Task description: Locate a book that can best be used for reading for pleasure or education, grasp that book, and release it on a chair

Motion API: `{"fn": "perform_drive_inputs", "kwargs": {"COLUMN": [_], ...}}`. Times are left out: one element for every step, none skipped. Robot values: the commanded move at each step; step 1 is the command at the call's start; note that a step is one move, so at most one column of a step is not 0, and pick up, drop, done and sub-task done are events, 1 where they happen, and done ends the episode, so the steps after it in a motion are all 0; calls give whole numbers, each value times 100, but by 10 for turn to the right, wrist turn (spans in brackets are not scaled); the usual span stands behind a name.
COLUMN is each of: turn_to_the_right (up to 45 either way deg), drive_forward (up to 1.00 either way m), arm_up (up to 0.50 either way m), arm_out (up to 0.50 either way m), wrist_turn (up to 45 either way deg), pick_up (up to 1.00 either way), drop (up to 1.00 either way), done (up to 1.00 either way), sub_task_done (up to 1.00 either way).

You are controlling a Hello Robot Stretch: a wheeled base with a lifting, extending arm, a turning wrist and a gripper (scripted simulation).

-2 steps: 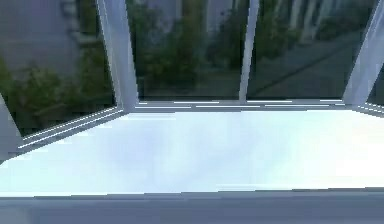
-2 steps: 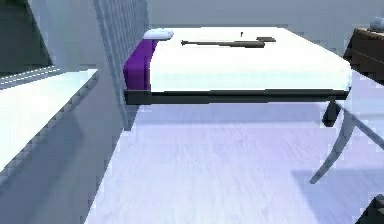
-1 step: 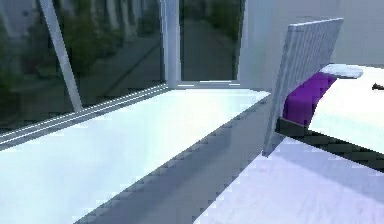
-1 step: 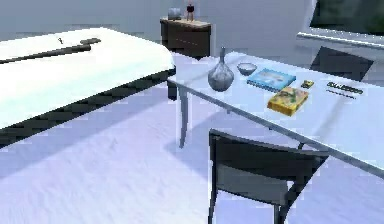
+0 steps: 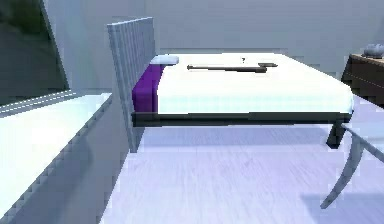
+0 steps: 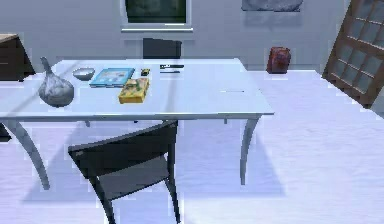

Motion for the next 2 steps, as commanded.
{"fn": "perform_drive_inputs", "kwargs": {"turn_to_the_right": [120,0], "drive_forward": [0,55], "arm_up": [0,0], "arm_out": [0,0], "wrist_turn": [0,0], "pick_up": [0,0], "drop": [0,0], "done": [0,0], "sub_task_done": [0,0]}}
